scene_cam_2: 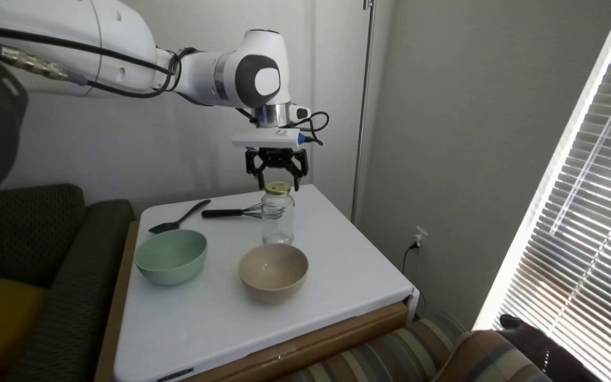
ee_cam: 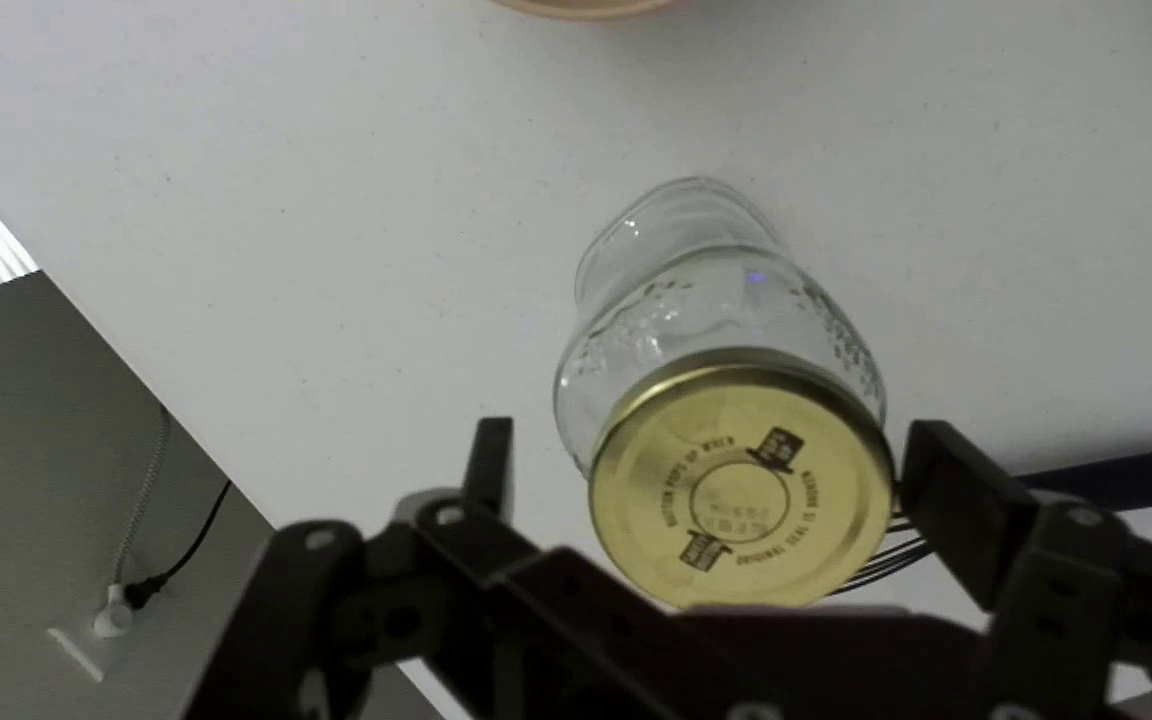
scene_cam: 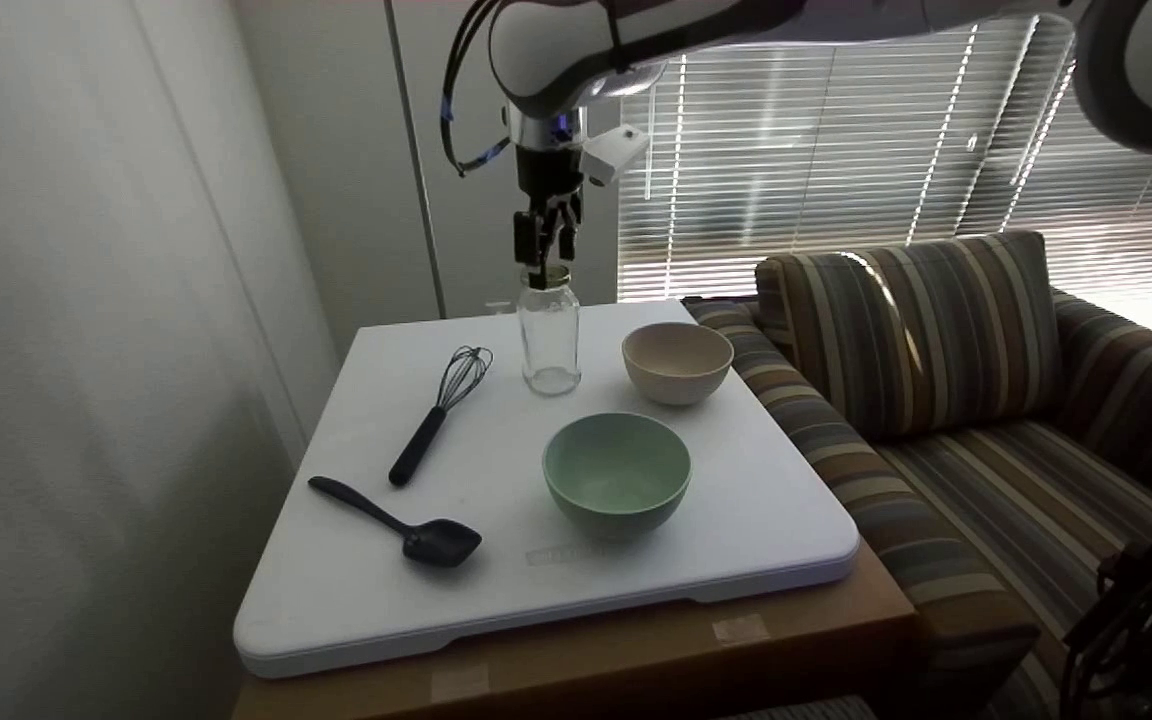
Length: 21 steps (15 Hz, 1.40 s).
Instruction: Put the lid on top of the glass jar, put the black ladle inside the green bowl, take the ladle out of the bowl
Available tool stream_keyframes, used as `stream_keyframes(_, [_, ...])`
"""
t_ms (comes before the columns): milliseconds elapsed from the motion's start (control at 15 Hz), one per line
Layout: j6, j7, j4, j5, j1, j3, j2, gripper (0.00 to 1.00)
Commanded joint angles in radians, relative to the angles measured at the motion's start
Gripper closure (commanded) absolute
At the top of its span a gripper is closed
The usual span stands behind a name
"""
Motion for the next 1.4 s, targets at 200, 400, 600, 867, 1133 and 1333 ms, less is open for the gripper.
stream_keyframes(200, [-0.04,0.015,0.01,-0.025,0.013,-0.024,-0.067,0.0])
stream_keyframes(400, [-0.036,-0.008,0.019,-0.045,0.032,-0.031,-0.096,0.0])
stream_keyframes(600, [0.008,-0.07,0.031,-0.062,0.059,-0.015,-0.104,0.0])
stream_keyframes(867, [0.026,-0.131,0.026,-0.062,0.109,-0.006,-0.103,0.0])
stream_keyframes(1133, [0.023,-0.174,0.013,-0.054,0.154,0.001,-0.093,0.0])
stream_keyframes(1333, [0.024,-0.156,0.005,-0.042,0.176,0.007,-0.075,0.0])
